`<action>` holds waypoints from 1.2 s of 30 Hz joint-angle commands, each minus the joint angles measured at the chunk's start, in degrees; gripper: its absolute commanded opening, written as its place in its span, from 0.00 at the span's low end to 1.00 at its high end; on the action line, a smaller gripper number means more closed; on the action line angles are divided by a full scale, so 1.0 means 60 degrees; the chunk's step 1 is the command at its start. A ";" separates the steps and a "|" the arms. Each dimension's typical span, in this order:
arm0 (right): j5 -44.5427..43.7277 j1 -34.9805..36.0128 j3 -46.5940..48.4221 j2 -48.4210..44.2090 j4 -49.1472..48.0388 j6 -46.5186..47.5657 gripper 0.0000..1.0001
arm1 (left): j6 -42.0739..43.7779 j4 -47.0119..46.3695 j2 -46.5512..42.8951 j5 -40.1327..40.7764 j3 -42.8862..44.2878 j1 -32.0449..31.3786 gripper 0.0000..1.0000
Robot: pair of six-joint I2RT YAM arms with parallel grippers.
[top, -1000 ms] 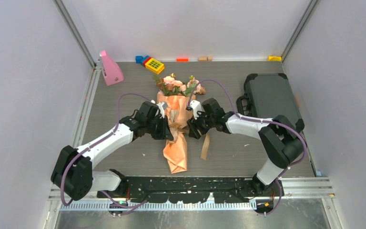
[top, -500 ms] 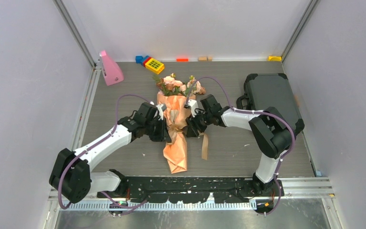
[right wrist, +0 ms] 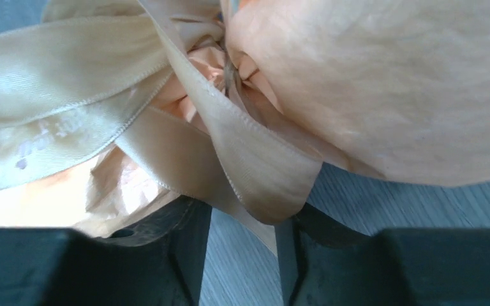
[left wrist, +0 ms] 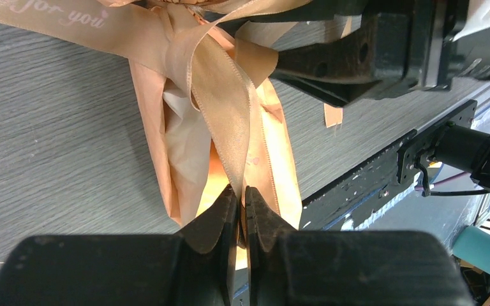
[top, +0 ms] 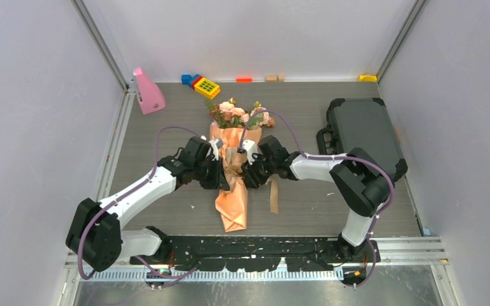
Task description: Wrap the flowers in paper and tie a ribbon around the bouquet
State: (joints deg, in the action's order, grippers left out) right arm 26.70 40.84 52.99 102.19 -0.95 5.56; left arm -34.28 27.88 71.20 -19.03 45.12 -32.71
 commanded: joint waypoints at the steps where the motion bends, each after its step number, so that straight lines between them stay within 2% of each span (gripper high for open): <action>1: -0.2862 0.0307 -0.0836 -0.0336 -0.0314 -0.0802 0.40 | -0.0051 -0.0085 -0.0235 0.0078 0.0115 0.0013 0.11; 3: -0.3065 0.0348 -0.1234 -0.0664 -0.0578 -0.1029 0.33 | -0.0025 -0.0037 -0.0283 0.0138 0.0111 0.0014 0.10; 7: -0.3082 0.0356 -0.1972 -0.1193 -0.1760 -0.1616 0.03 | -0.0025 0.0062 -0.0299 0.0183 0.0126 0.0011 0.09; 8: -0.2916 0.0356 -0.2033 -0.1288 -0.2033 -0.1768 0.01 | -0.0006 0.0095 -0.0310 0.0194 0.0126 0.0016 0.09; 14: -0.2481 0.0356 -0.1653 -0.1851 -0.1836 -0.3244 0.01 | 0.0056 0.0304 -0.0495 0.0473 0.0113 0.0007 0.09; 19: -0.2880 -0.0046 -0.1642 -0.2584 -0.1308 -0.4904 0.01 | 0.0114 0.0384 -0.0525 0.0566 0.0090 0.0006 0.09; 22: -0.2199 -0.0615 -0.1737 -0.2941 -0.1033 -0.5586 0.01 | 0.0136 0.0411 -0.0505 0.0604 0.0082 0.0017 0.09; 26: -0.1187 -0.0640 -0.1727 -0.3137 -0.0663 -0.5550 0.01 | 0.0189 0.0380 -0.0423 0.0559 0.0124 0.0017 0.11; 30: -0.0328 -0.0640 -0.1746 -0.2983 -0.0744 -0.6443 0.04 | 0.0230 0.0362 -0.0276 0.0686 0.0127 0.0017 0.11; 32: 0.0006 -0.0532 -0.1867 -0.2931 -0.1109 -0.6564 0.03 | 0.0253 0.0374 -0.0183 0.0683 0.0160 0.0008 0.16; 36: -0.0198 -0.0323 -0.1899 -0.2949 -0.1271 -0.6540 0.02 | 0.0406 0.0555 -0.0218 0.0706 0.0386 0.0004 0.37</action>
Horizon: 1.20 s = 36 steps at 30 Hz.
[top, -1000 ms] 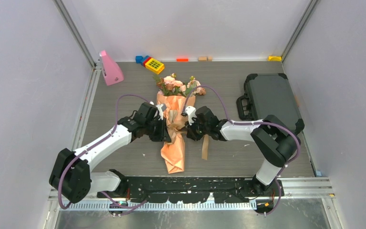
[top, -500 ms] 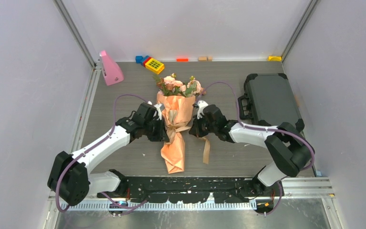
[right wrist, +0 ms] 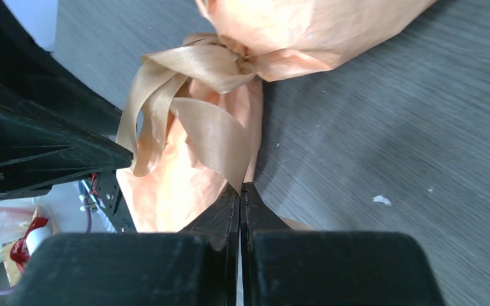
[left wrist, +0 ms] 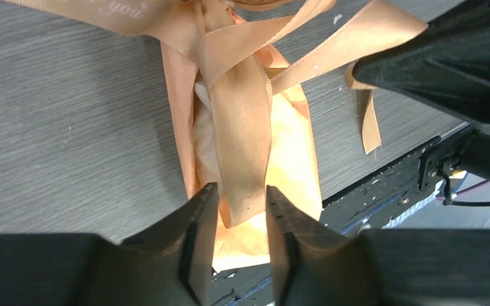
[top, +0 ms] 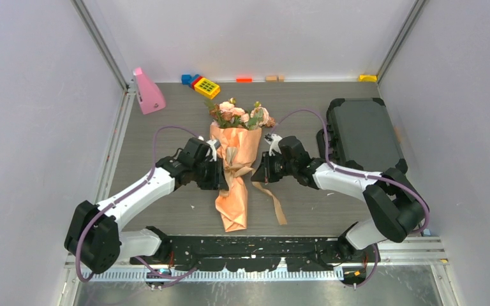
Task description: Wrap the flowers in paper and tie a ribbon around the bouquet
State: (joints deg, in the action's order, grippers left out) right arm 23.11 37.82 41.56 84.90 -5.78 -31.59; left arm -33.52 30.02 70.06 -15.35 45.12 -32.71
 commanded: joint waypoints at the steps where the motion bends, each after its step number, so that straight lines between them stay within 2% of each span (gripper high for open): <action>1: 0.0321 0.0192 0.0052 -0.0055 -0.0398 -0.0338 0.02 | 0.0343 0.0287 -0.0114 0.0180 0.0477 0.0013 0.44; 3: 0.0224 0.0225 0.0131 0.0003 -0.0186 -0.0228 0.02 | 0.0451 0.0466 -0.0259 0.0375 0.0693 0.0010 0.57; 7: 0.0174 0.0272 0.0283 0.0090 -0.0028 -0.0166 0.02 | 0.0670 0.0606 -0.0510 0.0934 0.1177 0.0017 0.73; 13: 0.0094 0.0433 0.0681 0.0373 0.0169 -0.0016 0.02 | 0.1288 0.0108 0.0698 0.1259 0.2177 0.0017 0.74; 19: 0.0102 0.0434 0.0958 0.0756 0.0102 -0.0145 0.02 | 0.1967 -0.0080 0.2619 0.0747 0.3081 0.0017 0.54; 21: 0.0188 0.0460 0.1036 0.0877 0.0112 -0.0169 0.01 | 0.2066 -0.0182 0.2928 0.0627 0.3187 0.0017 0.50; 25: 0.0224 0.0491 0.1070 0.0995 0.0138 -0.0120 0.01 | 0.2213 -0.0228 0.3321 0.0754 0.3441 0.0017 0.40; 27: 0.0234 0.0514 0.1071 0.0996 0.0156 -0.0051 0.01 | 0.2301 -0.0056 0.3491 0.0775 0.3658 0.0017 0.30; 30: 0.0156 0.0616 0.1220 0.1080 0.0309 0.0112 0.01 | 0.2206 -0.0252 0.3601 0.0448 0.3698 0.0019 0.21; 31: 0.0155 0.0668 0.1304 0.1118 0.0410 0.0221 0.01 | 0.2144 -0.0339 0.3601 0.0342 0.3655 0.0017 0.15; 34: 0.0088 0.0727 0.1568 0.1303 0.0469 0.0220 0.01 | 0.2018 -0.0504 0.3540 0.0157 0.3588 0.0021 0.07; 36: 0.0081 0.0727 0.1755 0.1463 0.0462 0.0208 0.01 | 0.1951 -0.0609 0.3444 0.0124 0.3499 0.0021 0.05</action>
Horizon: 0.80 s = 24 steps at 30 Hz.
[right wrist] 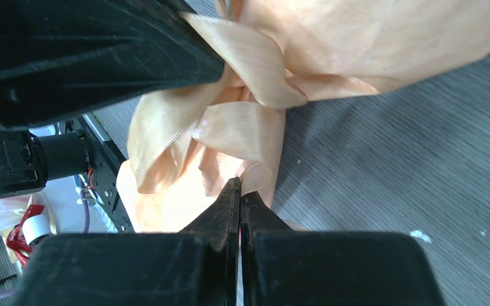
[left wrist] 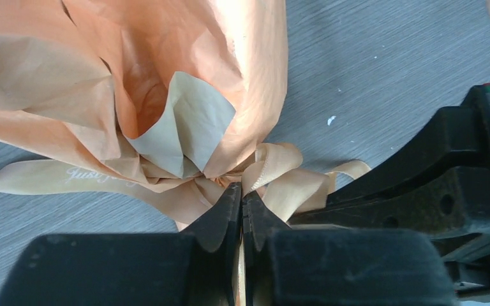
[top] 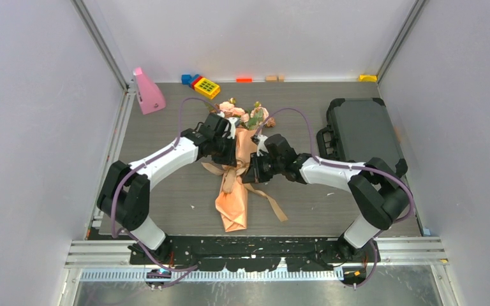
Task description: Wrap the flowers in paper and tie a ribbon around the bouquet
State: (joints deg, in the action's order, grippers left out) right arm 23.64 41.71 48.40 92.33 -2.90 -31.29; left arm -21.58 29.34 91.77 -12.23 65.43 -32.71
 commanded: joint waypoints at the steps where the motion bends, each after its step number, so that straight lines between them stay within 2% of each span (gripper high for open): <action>1: 0.0011 0.0072 0.0749 0.0292 -0.0030 0.0184 0.01 | -0.0049 -0.0571 -0.0240 -0.0462 0.0060 0.0017 0.05; 5: -0.0069 0.0078 0.1104 0.0640 -0.0176 0.0132 0.01 | -0.0197 -0.0759 -0.0415 -0.0680 -0.0125 0.0017 0.04; 7: -0.0083 0.0079 0.1156 0.0719 -0.0292 0.0121 0.05 | -0.0286 -0.0844 -0.0499 -0.0657 -0.0230 0.0017 0.03; 11: -0.0069 0.0079 0.0836 0.0641 -0.1120 0.0472 0.06 | -0.0406 -0.0943 -0.0663 -0.0567 -0.0460 0.0017 0.02; 16: -0.0629 -0.0033 0.0438 0.0580 -0.1244 0.0311 0.09 | -0.0538 -0.0984 -0.0850 -0.0348 -0.0675 0.0017 0.01; 20: -0.0680 -0.0154 0.0131 0.0425 -0.1350 0.0102 0.21 | -0.0592 -0.1051 -0.1010 -0.0218 -0.0769 0.0017 0.00; 24: -0.0336 -0.0185 -0.0257 0.0108 -0.1870 -0.0242 0.25 | -0.0592 -0.1023 -0.1071 -0.0042 -0.0842 0.0019 0.00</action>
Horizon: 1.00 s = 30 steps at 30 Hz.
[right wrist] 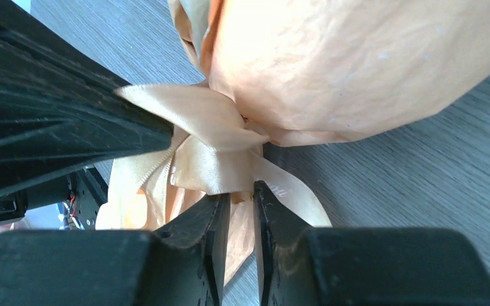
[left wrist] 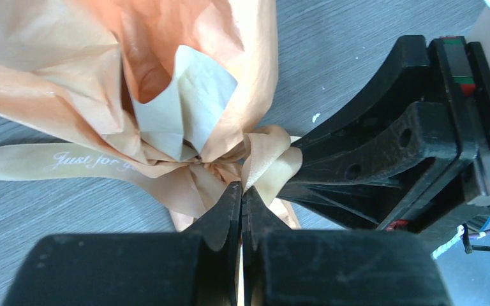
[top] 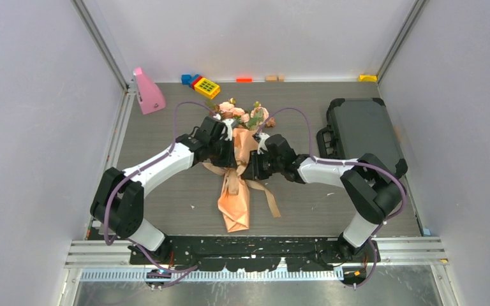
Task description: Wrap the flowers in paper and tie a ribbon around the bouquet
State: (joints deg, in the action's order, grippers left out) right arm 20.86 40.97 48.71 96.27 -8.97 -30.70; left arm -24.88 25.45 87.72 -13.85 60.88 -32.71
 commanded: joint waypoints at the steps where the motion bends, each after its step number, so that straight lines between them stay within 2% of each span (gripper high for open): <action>1: 0.0286 -0.0068 -0.0426 -0.0627 -0.1089 -0.0442 0.26 | -0.0042 -0.0375 -0.0397 0.0251 -0.0104 0.0021 0.00; 3: 0.0461 -0.0085 -0.0658 -0.0716 -0.1688 -0.0733 0.26 | -0.0056 -0.0375 -0.0375 0.0268 -0.0135 0.0017 0.00; 7: 0.0487 -0.0104 -0.0750 -0.0655 -0.2189 -0.0922 0.06 | -0.0093 -0.0429 -0.0339 0.0246 -0.0190 0.0017 0.00; 9: 0.0478 -0.0105 -0.0679 -0.0608 -0.2119 -0.0831 0.01 | -0.0126 -0.0480 -0.0339 0.0183 -0.0200 0.0017 0.00; 18: 0.0189 -0.0119 0.0389 -0.0158 -0.0365 0.0083 0.01 | -0.0333 -0.0915 -0.0786 -0.0042 -0.0364 0.0019 0.00; 30: -0.0189 -0.0119 0.1236 0.0461 0.1328 0.0351 0.01 | -0.0633 -0.1260 -0.0771 -0.0239 -0.0616 0.0017 0.01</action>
State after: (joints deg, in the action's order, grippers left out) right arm 21.54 40.36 53.47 98.59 -5.54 -30.02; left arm -27.38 21.17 83.55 -14.17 57.45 -32.71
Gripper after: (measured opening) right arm 0.022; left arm 0.009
